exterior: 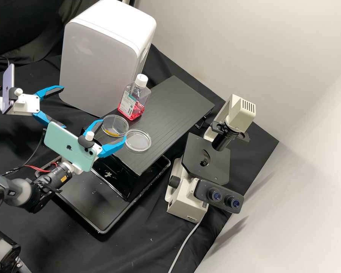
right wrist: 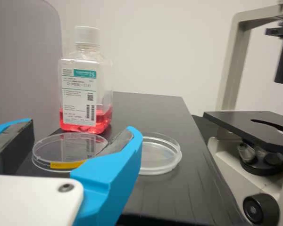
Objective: Remove the lid from the petri dish
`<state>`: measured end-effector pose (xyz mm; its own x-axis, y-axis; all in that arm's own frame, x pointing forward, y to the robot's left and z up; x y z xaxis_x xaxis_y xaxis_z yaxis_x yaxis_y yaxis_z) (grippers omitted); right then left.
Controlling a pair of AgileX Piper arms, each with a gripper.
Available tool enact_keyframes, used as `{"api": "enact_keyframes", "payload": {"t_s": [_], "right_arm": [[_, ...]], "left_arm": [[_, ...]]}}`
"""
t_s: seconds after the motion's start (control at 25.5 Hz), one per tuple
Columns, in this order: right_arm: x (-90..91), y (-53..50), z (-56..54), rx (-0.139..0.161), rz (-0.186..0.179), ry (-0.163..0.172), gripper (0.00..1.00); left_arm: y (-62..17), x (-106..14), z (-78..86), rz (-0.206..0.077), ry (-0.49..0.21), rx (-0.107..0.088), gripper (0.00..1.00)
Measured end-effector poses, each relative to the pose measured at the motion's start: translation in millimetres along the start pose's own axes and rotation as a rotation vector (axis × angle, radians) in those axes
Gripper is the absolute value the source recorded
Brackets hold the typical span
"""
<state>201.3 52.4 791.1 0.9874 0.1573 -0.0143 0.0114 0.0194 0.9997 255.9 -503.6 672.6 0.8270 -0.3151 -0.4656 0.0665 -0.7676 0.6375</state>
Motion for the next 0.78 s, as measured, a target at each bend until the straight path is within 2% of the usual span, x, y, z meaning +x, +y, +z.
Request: {"api": "enact_keyframes", "payload": {"t_s": [0.12,0.2,0.27,0.43,0.55,0.67,0.78], "right_arm": [[-9.1,-2.9,-0.5,-0.014,0.012,-0.031,1.00],[-17.1,-6.2,-2.5,-0.032,0.008,-0.038,1.00],[-22.8,-8.6,-2.5,-0.037,0.003,-0.047,1.00],[-26.9,-12.6,-2.5,-0.041,-0.008,-0.063,1.00],[-30.6,-14.8,-4.2,-0.032,-0.016,-0.063,1.00],[-33.2,-13.3,-5.0,-0.033,-0.006,-0.062,1.00],[-33.9,-10.5,-2.3,-0.026,0.010,-0.075,1.00]], "left_arm": [[3.1,-3.0,0.3,0.009,-0.001,0.000,1.00],[4.3,-5.2,0.5,0.011,-0.001,0.000,1.00],[4.9,-5.3,0.5,0.013,-0.001,-0.002,1.00],[4.9,-5.3,0.5,0.013,-0.001,-0.002,1.00],[4.9,-5.3,0.3,0.013,0.001,-0.003,1.00],[4.9,-5.3,0.3,0.013,0.001,-0.003,1.00],[4.9,-5.3,0.3,0.013,0.001,-0.003,1.00]]}}
